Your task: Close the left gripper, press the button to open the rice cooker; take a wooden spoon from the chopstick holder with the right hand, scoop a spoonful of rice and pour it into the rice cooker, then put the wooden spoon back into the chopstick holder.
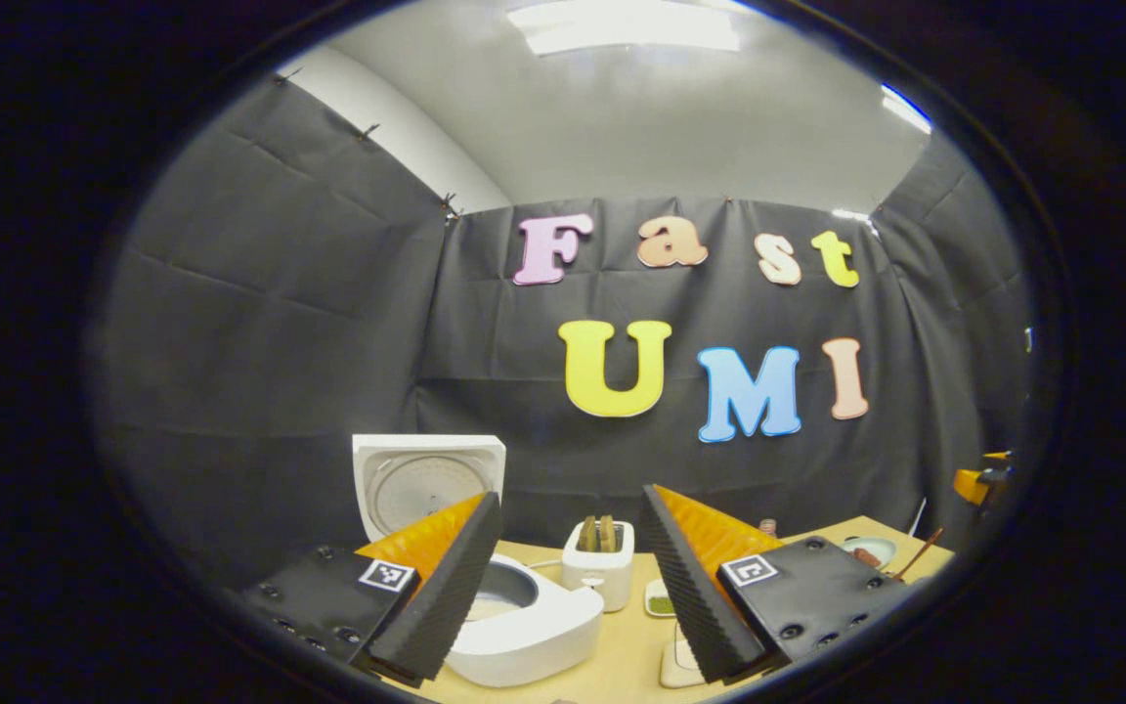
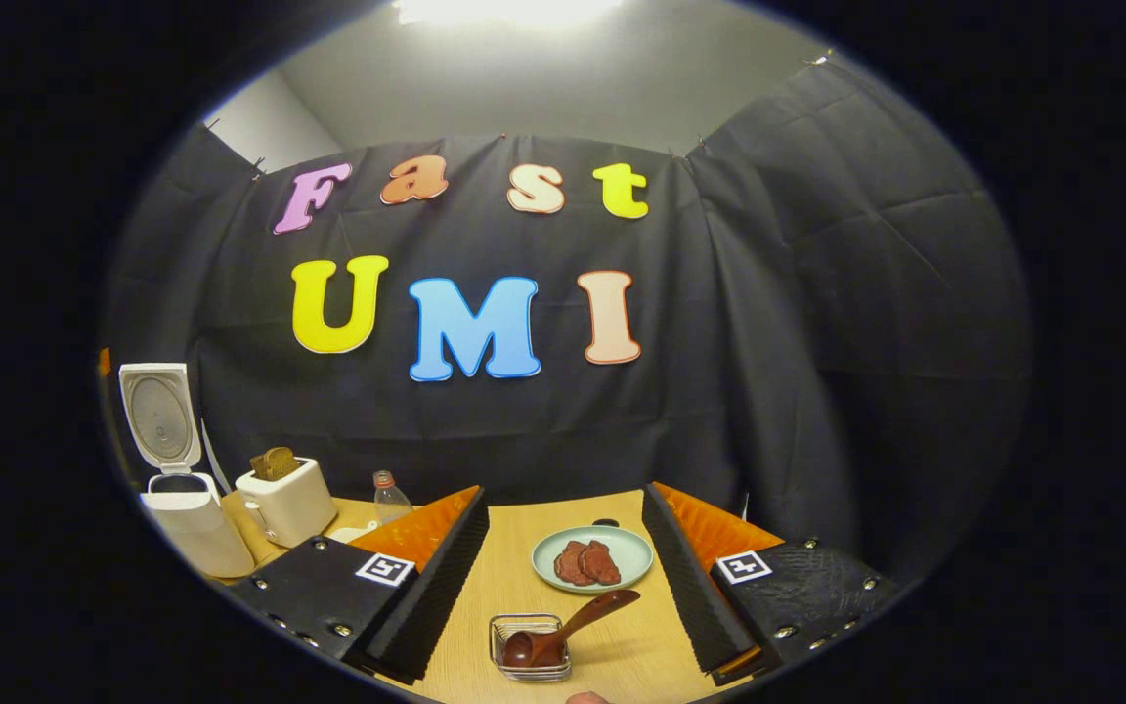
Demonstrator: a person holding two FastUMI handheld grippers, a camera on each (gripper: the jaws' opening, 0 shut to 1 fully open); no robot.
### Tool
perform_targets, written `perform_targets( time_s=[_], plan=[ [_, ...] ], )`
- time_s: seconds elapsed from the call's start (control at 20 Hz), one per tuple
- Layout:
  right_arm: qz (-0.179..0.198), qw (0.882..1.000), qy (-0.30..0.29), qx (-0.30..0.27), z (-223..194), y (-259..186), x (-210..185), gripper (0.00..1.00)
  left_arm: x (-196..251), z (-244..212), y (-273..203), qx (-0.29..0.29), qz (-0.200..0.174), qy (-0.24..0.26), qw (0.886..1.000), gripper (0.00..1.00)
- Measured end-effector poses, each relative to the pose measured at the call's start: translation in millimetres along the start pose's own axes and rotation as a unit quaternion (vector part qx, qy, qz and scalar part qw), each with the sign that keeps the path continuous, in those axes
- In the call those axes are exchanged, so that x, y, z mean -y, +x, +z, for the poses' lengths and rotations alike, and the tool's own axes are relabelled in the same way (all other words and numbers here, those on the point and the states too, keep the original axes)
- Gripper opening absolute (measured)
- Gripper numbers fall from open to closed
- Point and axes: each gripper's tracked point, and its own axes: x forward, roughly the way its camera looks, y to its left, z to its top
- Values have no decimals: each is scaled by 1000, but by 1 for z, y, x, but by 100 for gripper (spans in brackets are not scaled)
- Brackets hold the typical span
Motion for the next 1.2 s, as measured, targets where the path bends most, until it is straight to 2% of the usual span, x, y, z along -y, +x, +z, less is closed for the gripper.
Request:
perform_targets(
  time_s=[0.2,0.4,0.55,0.8,0.85,0.9,1.0,1.05,1.1,1.2],
  plan=[
    [1,997,29,-67,-52,22,11,96,11,19,-17,11,-4,1,1000,98],
    [-9,992,58,-113,-93,33,24,97,5,22,-29,11,12,38,999,95],
    [-6,984,91,-152,-124,38,23,96,3,24,-34,8,21,43,999,100],
    [18,967,141,-209,-164,41,7,98,-2,26,-41,3,33,53,998,98],
    [20,966,144,-215,-166,41,7,92,-1,23,-42,1,34,56,998,98],
    [22,964,148,-220,-173,46,4,80,-1,24,-43,1,36,60,998,98],
    [28,958,159,-239,-180,42,-3,66,-4,21,-45,-3,41,65,997,98],
    [29,956,169,-238,-183,46,-5,56,-5,20,-46,-5,44,66,997,95],
    [35,953,172,-247,-181,40,-8,35,-6,20,-46,-6,47,66,997,98],
    [40,955,171,-238,-179,37,-9,35,-8,19,-47,-7,50,63,997,98]
  ],
)
